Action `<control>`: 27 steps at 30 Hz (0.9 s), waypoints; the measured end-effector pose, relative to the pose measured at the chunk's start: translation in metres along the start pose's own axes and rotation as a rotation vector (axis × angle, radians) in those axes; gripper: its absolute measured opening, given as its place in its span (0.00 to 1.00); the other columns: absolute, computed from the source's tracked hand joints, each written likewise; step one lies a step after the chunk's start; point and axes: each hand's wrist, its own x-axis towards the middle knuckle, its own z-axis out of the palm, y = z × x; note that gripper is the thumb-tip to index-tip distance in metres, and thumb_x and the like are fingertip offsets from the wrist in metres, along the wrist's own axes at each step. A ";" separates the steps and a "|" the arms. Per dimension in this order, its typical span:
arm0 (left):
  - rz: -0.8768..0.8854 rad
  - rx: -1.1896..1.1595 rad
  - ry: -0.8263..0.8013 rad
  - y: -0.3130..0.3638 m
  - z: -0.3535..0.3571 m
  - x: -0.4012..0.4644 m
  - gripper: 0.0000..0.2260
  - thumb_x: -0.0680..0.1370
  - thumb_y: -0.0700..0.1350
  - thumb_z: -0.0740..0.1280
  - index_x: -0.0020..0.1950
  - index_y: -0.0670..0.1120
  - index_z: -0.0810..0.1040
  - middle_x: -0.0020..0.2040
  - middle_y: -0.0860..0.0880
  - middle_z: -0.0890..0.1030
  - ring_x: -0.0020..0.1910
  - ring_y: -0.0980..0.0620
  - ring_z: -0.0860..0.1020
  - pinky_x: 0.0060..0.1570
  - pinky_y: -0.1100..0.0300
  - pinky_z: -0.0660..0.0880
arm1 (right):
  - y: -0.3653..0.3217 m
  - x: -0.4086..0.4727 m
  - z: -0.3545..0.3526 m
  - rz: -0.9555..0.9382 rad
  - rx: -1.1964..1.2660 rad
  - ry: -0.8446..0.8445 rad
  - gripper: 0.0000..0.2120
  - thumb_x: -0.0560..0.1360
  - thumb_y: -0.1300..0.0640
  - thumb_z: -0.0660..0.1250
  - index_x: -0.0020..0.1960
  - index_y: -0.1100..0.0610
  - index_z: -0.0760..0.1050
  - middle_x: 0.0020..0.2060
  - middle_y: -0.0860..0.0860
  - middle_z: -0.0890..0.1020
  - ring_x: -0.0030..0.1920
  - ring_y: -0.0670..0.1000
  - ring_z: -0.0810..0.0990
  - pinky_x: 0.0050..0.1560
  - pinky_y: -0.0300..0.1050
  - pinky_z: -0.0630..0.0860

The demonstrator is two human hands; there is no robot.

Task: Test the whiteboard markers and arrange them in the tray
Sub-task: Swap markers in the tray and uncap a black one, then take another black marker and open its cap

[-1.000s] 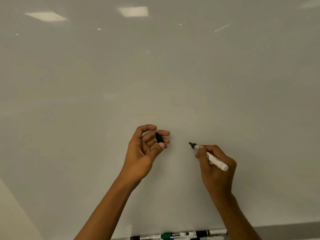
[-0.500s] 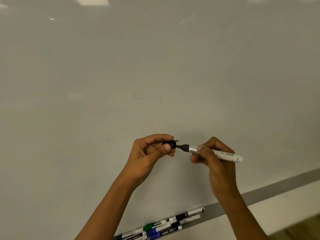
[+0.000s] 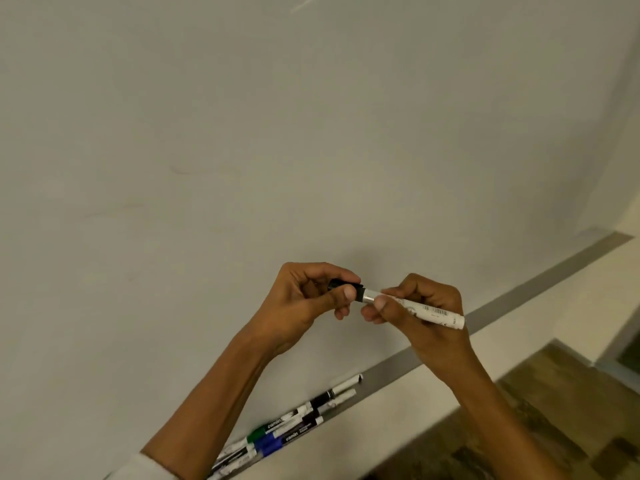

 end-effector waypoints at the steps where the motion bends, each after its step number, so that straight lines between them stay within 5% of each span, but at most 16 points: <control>1: -0.022 -0.012 -0.019 -0.004 0.005 0.003 0.07 0.72 0.33 0.69 0.47 0.41 0.85 0.39 0.42 0.83 0.32 0.48 0.78 0.36 0.59 0.75 | 0.002 -0.003 -0.007 0.010 -0.005 0.004 0.17 0.66 0.49 0.78 0.39 0.63 0.80 0.37 0.60 0.86 0.37 0.59 0.86 0.40 0.49 0.83; 9: -0.180 -0.010 -0.106 -0.049 0.047 0.022 0.09 0.72 0.32 0.70 0.51 0.35 0.82 0.42 0.41 0.85 0.38 0.45 0.83 0.42 0.56 0.80 | 0.019 -0.033 -0.066 0.210 -0.124 0.147 0.03 0.71 0.60 0.75 0.43 0.57 0.82 0.38 0.56 0.86 0.39 0.55 0.86 0.41 0.47 0.83; 14: -0.255 0.065 -0.072 -0.108 0.077 0.016 0.07 0.72 0.30 0.71 0.49 0.36 0.83 0.43 0.40 0.85 0.42 0.43 0.83 0.47 0.51 0.81 | 0.030 -0.079 -0.124 0.686 0.080 0.289 0.14 0.66 0.47 0.78 0.45 0.55 0.83 0.47 0.57 0.85 0.48 0.54 0.84 0.48 0.51 0.82; 18: -0.309 0.148 -0.154 -0.156 0.111 0.006 0.07 0.72 0.31 0.72 0.47 0.40 0.84 0.42 0.39 0.84 0.40 0.44 0.83 0.43 0.53 0.81 | 0.036 -0.111 -0.165 0.950 -0.105 0.428 0.24 0.69 0.37 0.68 0.51 0.57 0.82 0.48 0.54 0.86 0.49 0.53 0.85 0.47 0.50 0.83; 24: -0.321 0.286 -0.453 -0.204 0.179 -0.006 0.09 0.72 0.36 0.74 0.48 0.48 0.84 0.43 0.49 0.85 0.41 0.53 0.84 0.42 0.61 0.80 | 0.054 -0.144 -0.200 1.229 -0.372 0.386 0.31 0.78 0.32 0.49 0.51 0.53 0.81 0.49 0.48 0.85 0.52 0.48 0.79 0.52 0.49 0.71; 27: -0.502 0.160 -0.647 -0.212 0.204 -0.009 0.14 0.72 0.37 0.74 0.56 0.48 0.81 0.49 0.45 0.86 0.50 0.51 0.84 0.50 0.62 0.79 | 0.055 -0.154 -0.217 1.243 -0.486 0.454 0.33 0.80 0.34 0.46 0.56 0.57 0.79 0.54 0.52 0.84 0.53 0.50 0.79 0.39 0.41 0.64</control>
